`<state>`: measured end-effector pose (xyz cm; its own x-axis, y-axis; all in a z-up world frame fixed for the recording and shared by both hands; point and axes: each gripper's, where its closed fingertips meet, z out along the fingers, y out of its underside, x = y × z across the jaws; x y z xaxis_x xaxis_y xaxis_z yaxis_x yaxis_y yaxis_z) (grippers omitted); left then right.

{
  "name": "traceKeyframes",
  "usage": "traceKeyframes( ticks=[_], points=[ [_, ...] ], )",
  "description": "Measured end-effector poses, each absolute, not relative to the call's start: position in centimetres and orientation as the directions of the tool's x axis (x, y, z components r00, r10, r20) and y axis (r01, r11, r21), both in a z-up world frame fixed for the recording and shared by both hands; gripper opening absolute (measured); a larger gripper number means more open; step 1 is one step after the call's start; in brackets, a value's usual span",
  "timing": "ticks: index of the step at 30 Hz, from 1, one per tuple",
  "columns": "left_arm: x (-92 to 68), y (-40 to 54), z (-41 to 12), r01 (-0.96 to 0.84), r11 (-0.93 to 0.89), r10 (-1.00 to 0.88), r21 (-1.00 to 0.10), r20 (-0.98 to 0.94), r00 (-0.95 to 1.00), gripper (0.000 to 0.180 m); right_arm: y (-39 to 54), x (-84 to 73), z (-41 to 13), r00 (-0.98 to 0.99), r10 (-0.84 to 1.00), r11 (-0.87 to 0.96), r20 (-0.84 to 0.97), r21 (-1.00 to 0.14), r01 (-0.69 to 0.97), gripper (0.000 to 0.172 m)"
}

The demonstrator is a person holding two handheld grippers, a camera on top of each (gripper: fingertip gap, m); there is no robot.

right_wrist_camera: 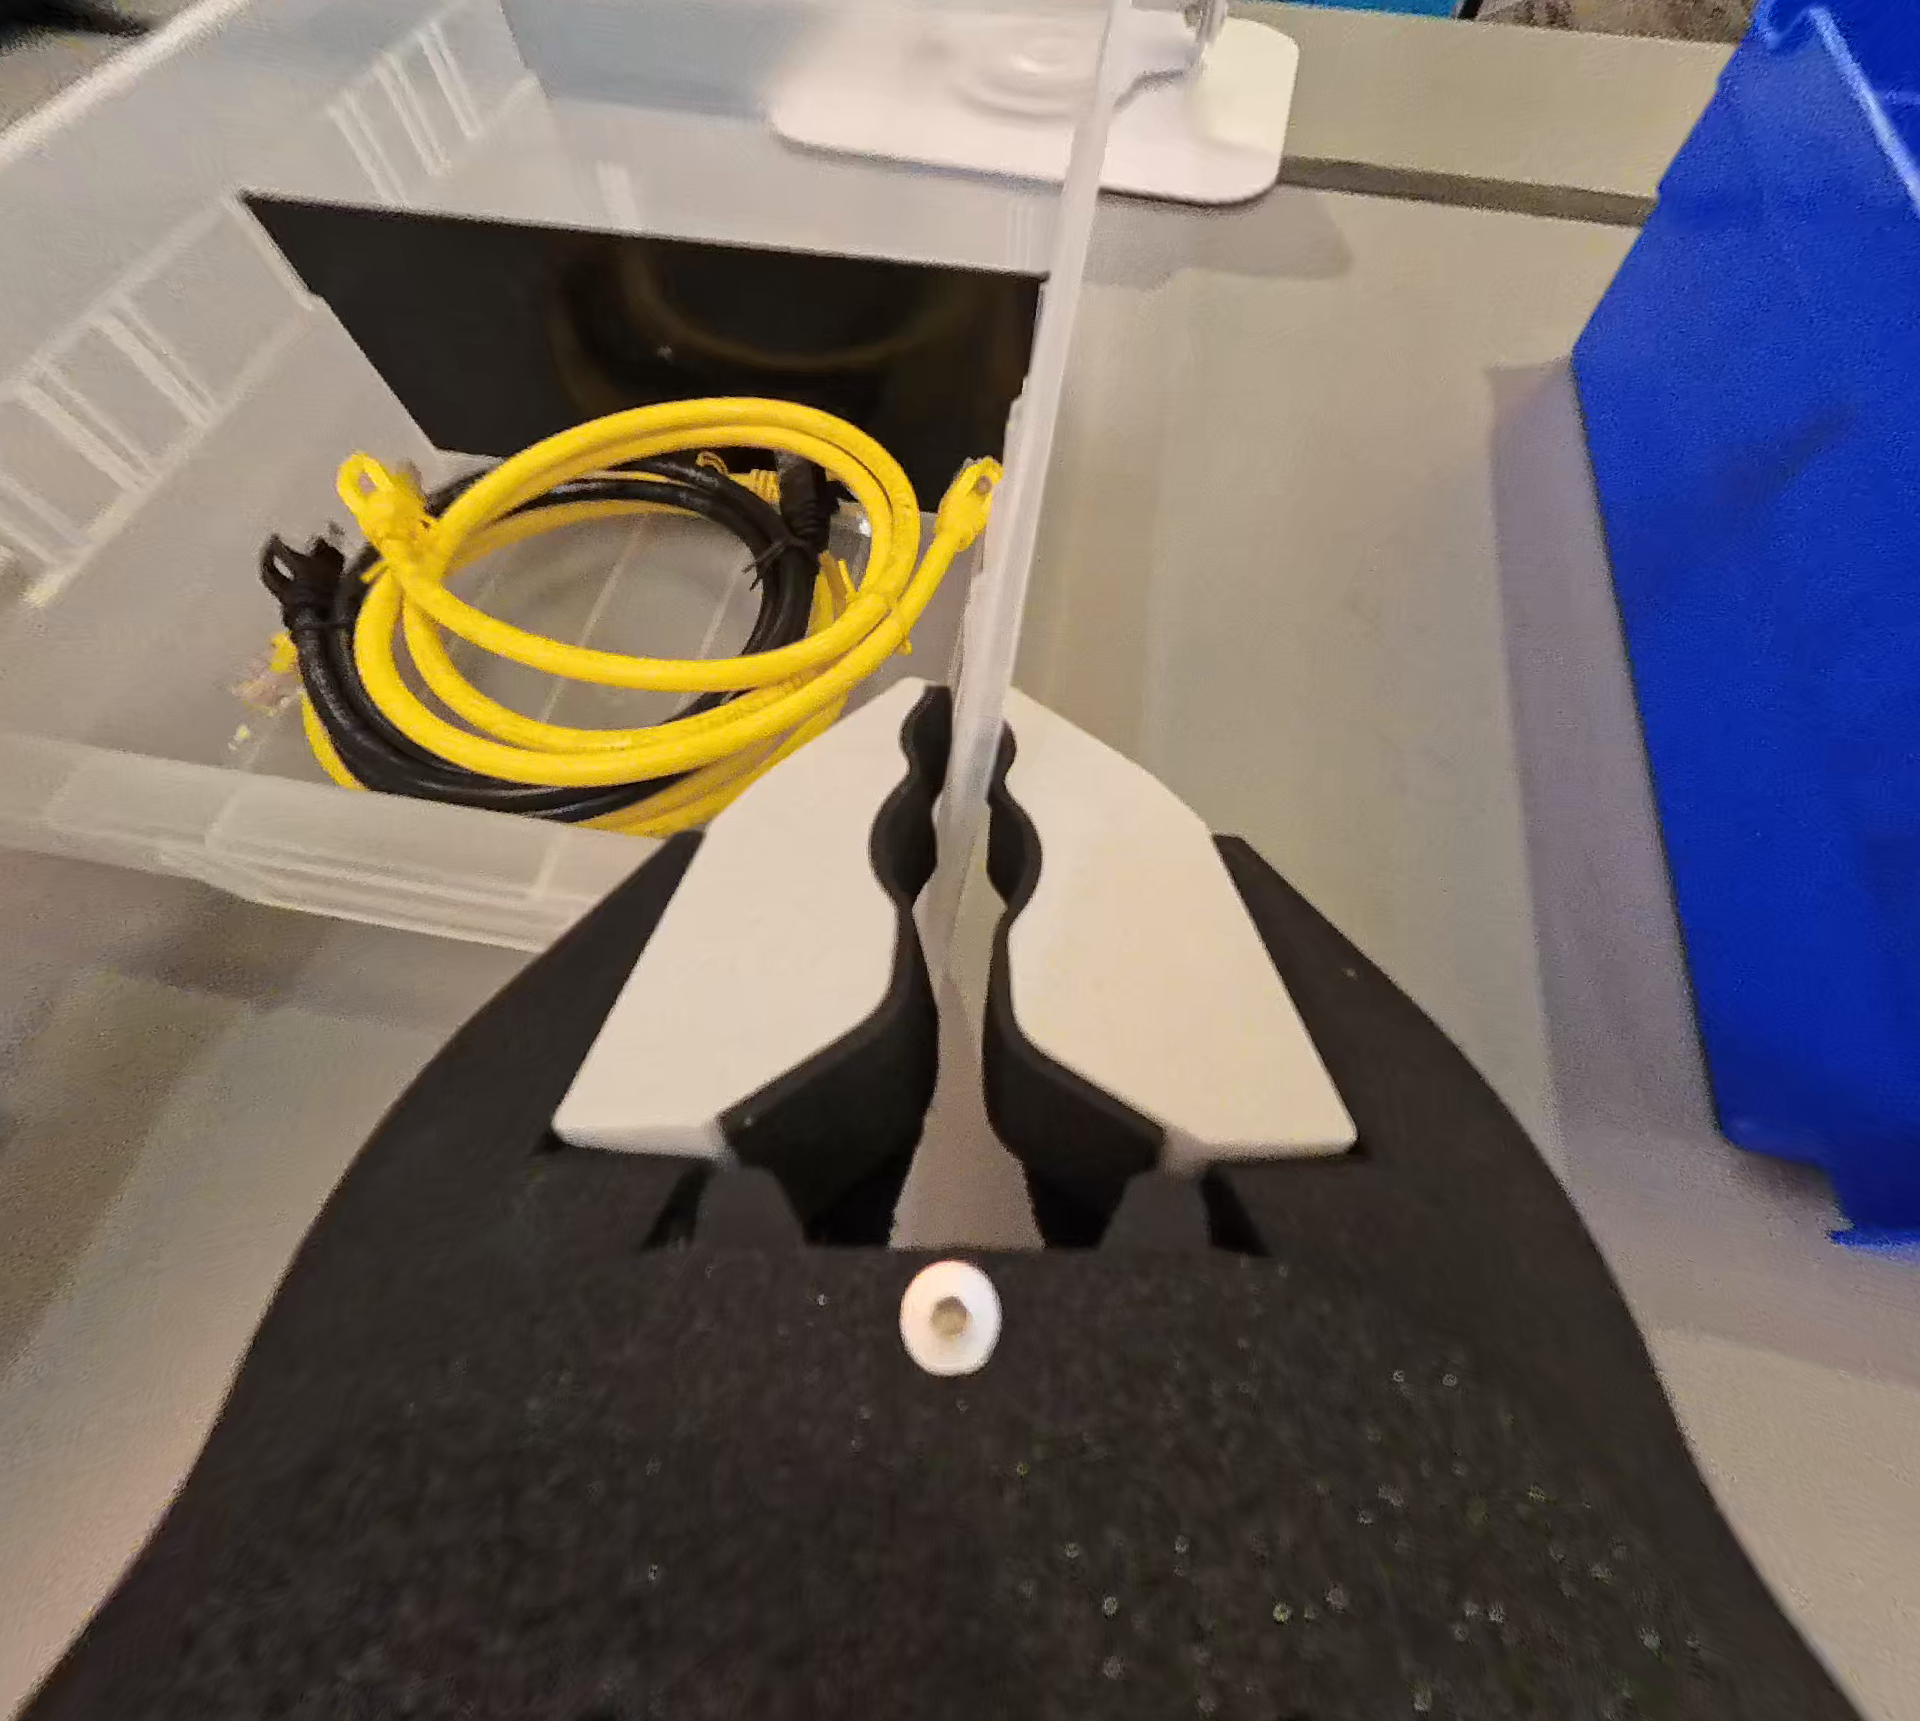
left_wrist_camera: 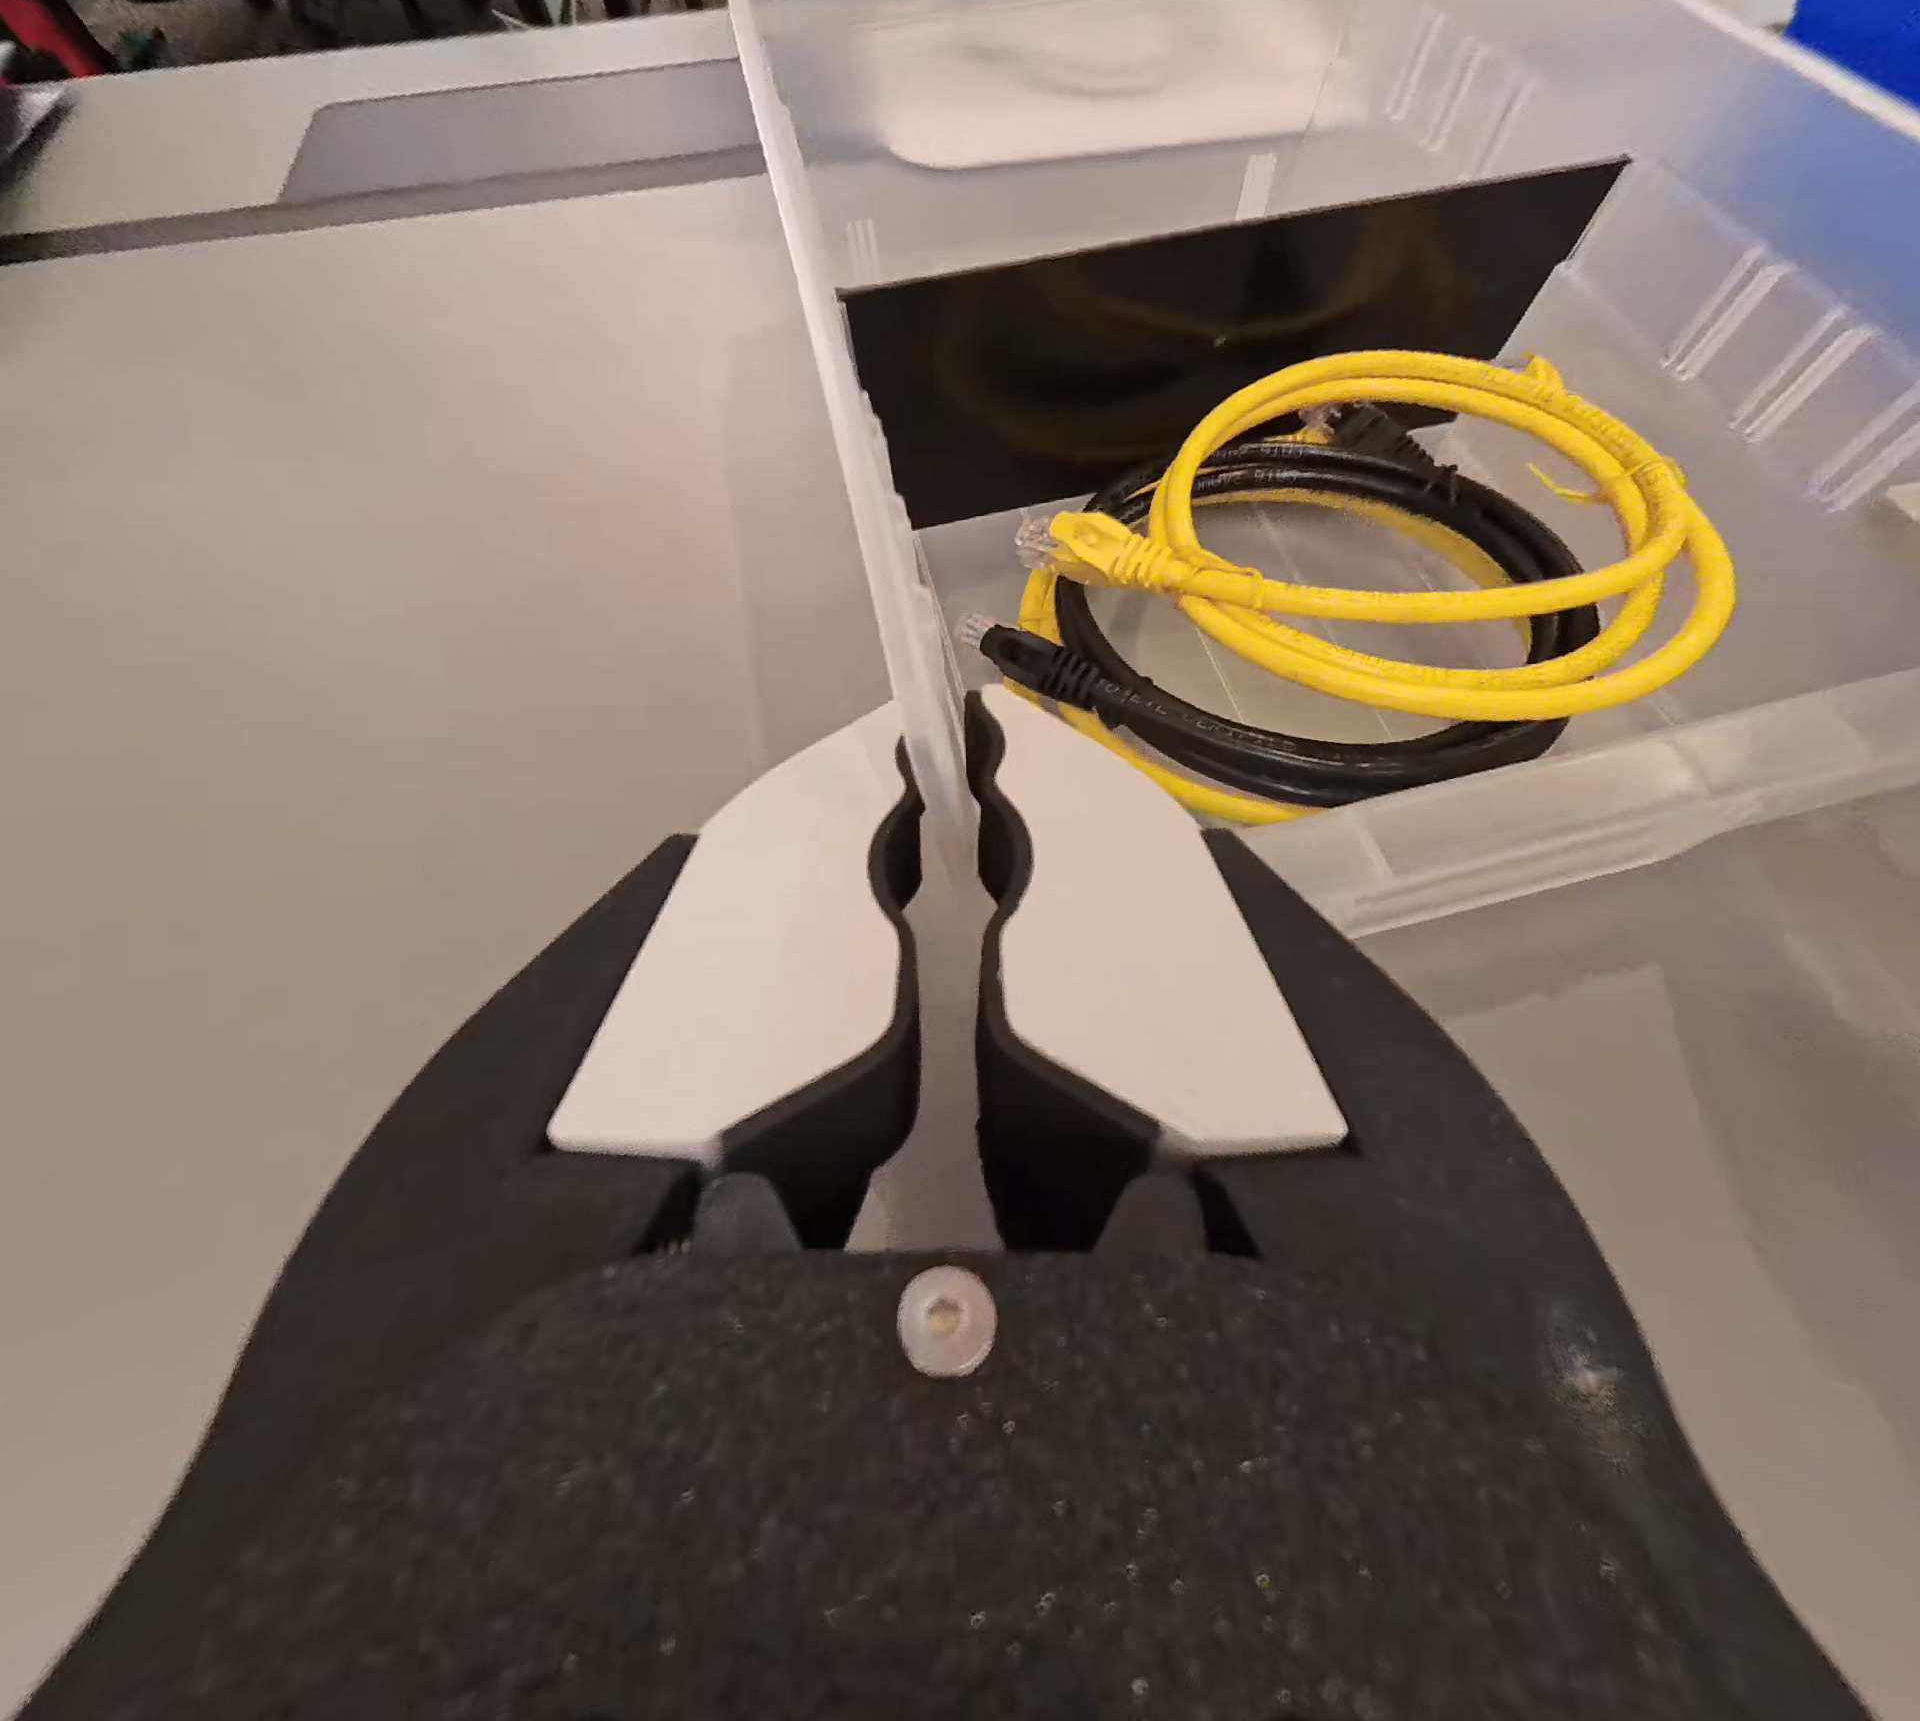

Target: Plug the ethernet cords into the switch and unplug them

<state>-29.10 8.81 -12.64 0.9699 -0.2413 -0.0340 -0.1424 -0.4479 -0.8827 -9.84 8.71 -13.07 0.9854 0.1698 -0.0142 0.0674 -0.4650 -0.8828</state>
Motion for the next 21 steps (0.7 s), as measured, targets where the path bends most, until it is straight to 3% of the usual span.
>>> traceKeyframes(
  ticks=[10, 14, 21],
  points=[
    [-42.0, 9.2, -7.7, -0.126, -0.346, -0.121, -0.93, -0.089, 0.989, 0.004, 10.3, -22.3, -9.0, 0.971, 0.217, -0.358, -0.102, -0.933, -0.018, 0.005],
    [-48.0, 10.4, -8.8, -0.162, -0.352, -0.157, -0.922, -0.113, 0.981, 0.003, 10.4, -28.5, -10.6, 0.964, 0.257, -0.394, -0.074, -0.918, 0.035, 0.007],
    [-53.7, 10.8, -13.1, -0.019, -0.457, -0.096, -0.889, 0.028, 0.995, 0.002, 9.7, -35.0, -13.4, 0.925, 0.355, -0.478, -0.139, -0.877, 0.052, 0.016]
  ],
)
